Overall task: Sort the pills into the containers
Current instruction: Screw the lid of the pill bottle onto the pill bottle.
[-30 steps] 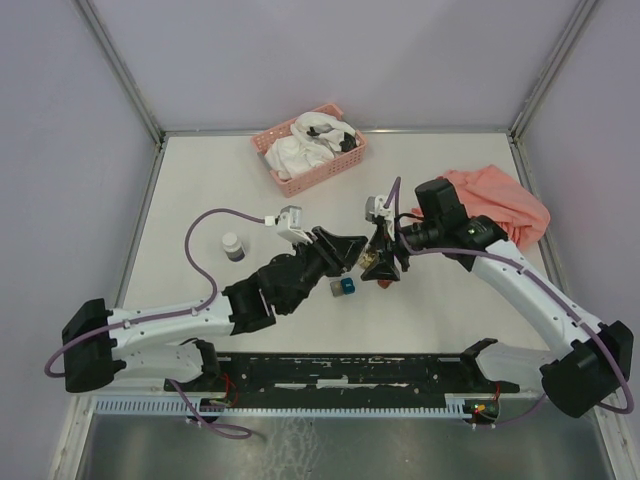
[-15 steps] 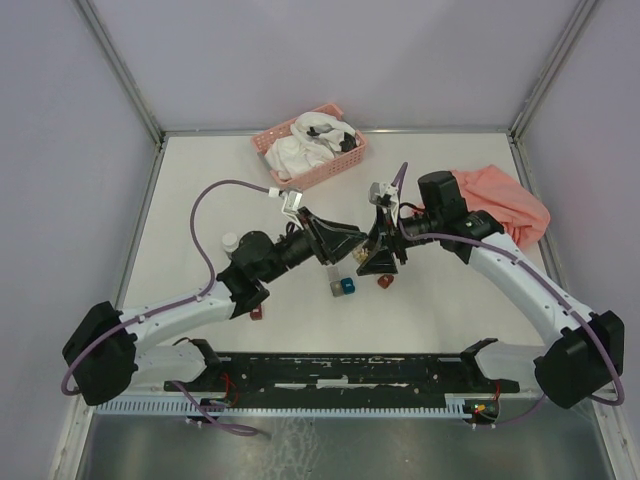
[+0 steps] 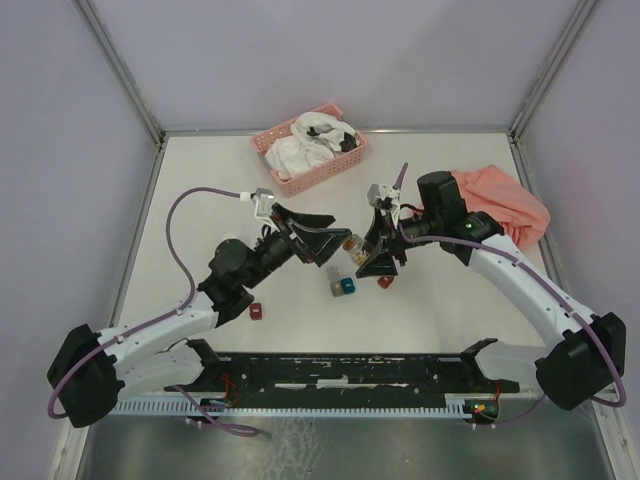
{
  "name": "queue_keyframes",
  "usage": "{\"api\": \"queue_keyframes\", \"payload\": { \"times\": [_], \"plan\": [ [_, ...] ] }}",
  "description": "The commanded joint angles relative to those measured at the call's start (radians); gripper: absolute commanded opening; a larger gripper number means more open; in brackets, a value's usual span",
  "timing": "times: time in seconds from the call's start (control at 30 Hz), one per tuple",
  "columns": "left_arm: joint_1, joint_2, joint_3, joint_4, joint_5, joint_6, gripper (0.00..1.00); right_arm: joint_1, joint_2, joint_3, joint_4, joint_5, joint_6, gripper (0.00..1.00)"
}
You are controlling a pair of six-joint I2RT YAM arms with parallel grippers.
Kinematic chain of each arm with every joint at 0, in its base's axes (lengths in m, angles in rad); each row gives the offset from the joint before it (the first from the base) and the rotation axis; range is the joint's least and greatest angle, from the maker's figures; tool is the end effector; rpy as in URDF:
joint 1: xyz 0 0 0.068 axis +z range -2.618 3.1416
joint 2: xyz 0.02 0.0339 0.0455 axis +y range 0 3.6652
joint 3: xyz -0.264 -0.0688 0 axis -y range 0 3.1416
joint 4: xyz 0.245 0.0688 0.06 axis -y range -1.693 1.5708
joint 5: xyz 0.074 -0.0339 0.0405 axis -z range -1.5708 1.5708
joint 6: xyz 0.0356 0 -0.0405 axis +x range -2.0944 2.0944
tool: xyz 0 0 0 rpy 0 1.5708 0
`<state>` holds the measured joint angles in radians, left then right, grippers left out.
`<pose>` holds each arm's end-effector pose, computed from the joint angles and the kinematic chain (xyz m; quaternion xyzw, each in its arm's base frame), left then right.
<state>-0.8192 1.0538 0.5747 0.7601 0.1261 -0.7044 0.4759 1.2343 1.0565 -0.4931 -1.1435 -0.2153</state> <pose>0.1603 -0.1781 0.3136 0.0847 0.5960 -0.5779 0.5510 0.2110 0.1452 0.3232 -0.4780 0.6328 0.5306 0.2993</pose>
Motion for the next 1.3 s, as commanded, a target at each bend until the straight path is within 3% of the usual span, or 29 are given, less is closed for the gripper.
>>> {"api": "queue_keyframes", "payload": {
  "times": [0.0, 0.2, 0.3, 0.43, 0.53, 0.7, 0.93, 1.03, 1.17, 1.27],
  "plan": [
    [0.007, -0.119, -0.069, -0.012, -0.085, 0.049, 0.99, 0.002, -0.037, 0.034, -0.023, -0.002, -0.071, 0.02],
    [-0.021, -0.27, -0.147, -0.038, -0.239, -0.143, 0.99, 0.003, -0.08, 0.044, -0.093, 0.157, -0.194, 0.02],
    [-0.118, -0.291, -0.102, -0.186, -0.43, -0.163, 0.99, 0.004, -0.087, 0.044, -0.102, 0.19, -0.212, 0.02],
    [-0.314, -0.207, 0.047, -0.402, -0.84, -0.172, 0.99, 0.004, -0.082, 0.042, -0.101, 0.205, -0.215, 0.02],
    [-0.383, -0.094, 0.166, -0.535, -0.957, -0.224, 0.99, 0.003, -0.08, 0.043, -0.101, 0.213, -0.217, 0.02],
    [-0.442, 0.053, 0.289, -0.584, -1.044, -0.241, 0.99, 0.004, -0.078, 0.041, -0.101, 0.223, -0.218, 0.02],
    [-0.458, 0.14, 0.338, -0.567, -1.056, -0.293, 0.95, 0.003, -0.078, 0.042, -0.103, 0.223, -0.219, 0.02],
    [-0.462, 0.149, 0.339, -0.552, -1.05, -0.303, 0.89, 0.002, -0.077, 0.042, -0.104, 0.223, -0.218, 0.02],
    [-0.465, 0.161, 0.345, -0.538, -1.027, -0.307, 0.72, 0.004, -0.076, 0.044, -0.107, 0.223, -0.218, 0.02],
    [-0.464, 0.171, 0.348, -0.536, -1.002, -0.309, 0.69, 0.006, -0.076, 0.045, -0.107, 0.228, -0.217, 0.02]
  ]
}}
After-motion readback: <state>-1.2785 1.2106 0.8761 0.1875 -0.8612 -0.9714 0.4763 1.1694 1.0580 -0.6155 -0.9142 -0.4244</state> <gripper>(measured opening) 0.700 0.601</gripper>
